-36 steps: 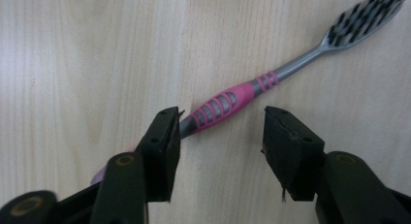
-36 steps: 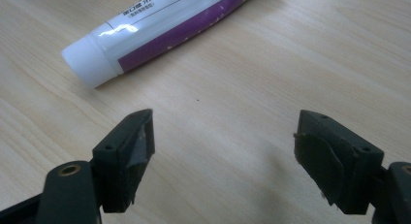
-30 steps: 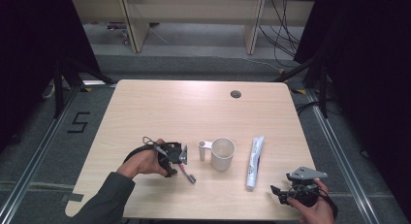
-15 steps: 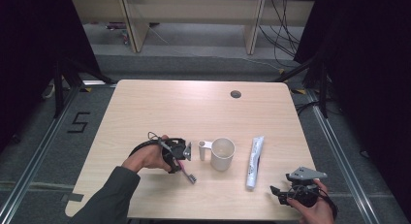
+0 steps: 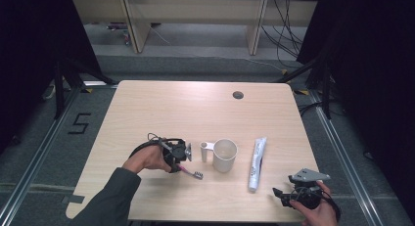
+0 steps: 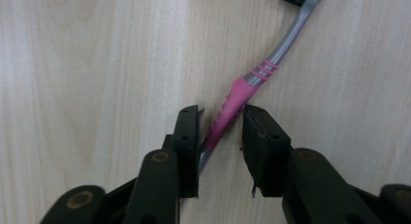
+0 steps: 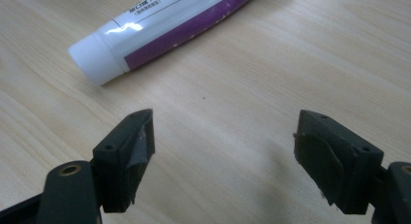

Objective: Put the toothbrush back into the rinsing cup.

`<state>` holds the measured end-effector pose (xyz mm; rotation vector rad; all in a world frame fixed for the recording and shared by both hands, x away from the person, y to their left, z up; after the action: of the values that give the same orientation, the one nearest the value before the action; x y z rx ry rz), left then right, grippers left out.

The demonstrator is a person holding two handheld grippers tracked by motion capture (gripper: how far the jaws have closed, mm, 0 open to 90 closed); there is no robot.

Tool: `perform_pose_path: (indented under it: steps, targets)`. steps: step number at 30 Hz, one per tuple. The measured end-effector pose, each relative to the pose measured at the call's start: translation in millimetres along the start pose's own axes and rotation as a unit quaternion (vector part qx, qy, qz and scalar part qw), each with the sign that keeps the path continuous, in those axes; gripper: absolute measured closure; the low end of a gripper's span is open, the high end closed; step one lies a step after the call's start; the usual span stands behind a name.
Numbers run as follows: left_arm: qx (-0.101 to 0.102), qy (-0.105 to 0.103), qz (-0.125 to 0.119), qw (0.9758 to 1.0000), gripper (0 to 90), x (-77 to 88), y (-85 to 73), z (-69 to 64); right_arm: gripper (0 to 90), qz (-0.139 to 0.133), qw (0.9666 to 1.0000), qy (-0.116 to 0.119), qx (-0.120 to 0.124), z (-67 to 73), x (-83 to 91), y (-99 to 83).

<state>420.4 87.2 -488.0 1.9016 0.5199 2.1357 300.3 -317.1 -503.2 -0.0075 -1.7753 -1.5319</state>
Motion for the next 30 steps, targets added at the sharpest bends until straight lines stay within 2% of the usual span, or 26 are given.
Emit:
perform_pose_path:
  steps: [1,2,8,10,11,13,15,16,19,24,26,29,30]
  targets:
    - [0.000,0.000,0.000,1.0000,71.3,0.0,0.0,0.0,23.3,-0.007,0.9999,0.001,0.011,-1.5,-1.0,-0.1]
    - [0.004,-0.001,0.004,1.0000,72.8,0.2,0.3,-0.4,23.3,0.003,1.0000,0.000,-0.001,0.0,0.2,0.6]
    - [0.021,0.000,0.014,0.9997,79.6,-0.2,1.0,-2.9,23.4,0.004,1.0000,0.001,0.004,-0.6,0.3,0.5]
    - [0.027,-0.003,0.020,0.9994,80.4,-0.2,2.1,-4.3,23.4,-0.003,0.9999,0.003,0.011,-1.4,-0.2,-0.1]
    - [0.027,-0.003,0.020,0.9994,80.5,-0.2,2.1,-4.3,23.6,-0.001,1.0000,0.002,0.002,-0.2,0.5,0.6]
    - [0.031,-0.001,0.022,0.9993,80.9,-0.4,2.5,-4.9,23.6,-0.001,1.0000,0.003,0.000,0.0,0.3,0.5]
    - [0.042,0.004,0.025,0.9988,80.9,-0.8,3.5,-5.5,23.5,0.001,1.0000,0.003,0.003,-0.3,0.3,0.3]
    - [0.045,0.001,0.028,0.9986,81.0,-0.8,3.7,-5.9,23.6,-0.004,0.9999,0.004,0.013,-1.4,-0.3,-0.1]
    - [0.055,0.003,0.032,0.9980,81.3,-1.1,4.6,-5.4,23.6,-0.003,0.9999,0.003,0.012,-0.9,-0.9,-0.7]
    - [0.055,-0.001,0.040,0.9977,82.1,-1.7,6.5,-5.7,23.7,-0.007,0.9998,0.005,0.021,-2.6,-0.7,0.1]
    - [0.061,0.003,0.042,0.9972,82.2,-2.8,7.7,-7.0,23.8,-0.008,0.9997,0.006,0.021,-2.8,-0.5,0.1]
    - [0.054,0.007,0.048,0.9974,82.3,-3.6,10.1,-8.0,23.9,-0.008,0.9998,0.006,0.018,-2.2,-0.1,0.3]
    - [0.053,0.008,0.051,0.9973,82.4,-4.1,11.9,-7.9,23.9,-0.007,0.9997,0.005,0.024,-2.8,-0.8,-0.2]
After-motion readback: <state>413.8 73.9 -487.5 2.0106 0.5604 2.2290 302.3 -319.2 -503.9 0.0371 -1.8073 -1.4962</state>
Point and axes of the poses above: each handheld gripper's, and its own axes: x roughly backward along the jaws, y roughly out of its top, z roughly to its left, the point moved 1 cm from there along -x, roughly forward along the jaws, and after that the axes turned 15 degrees about -z, right-handed, at the moved point
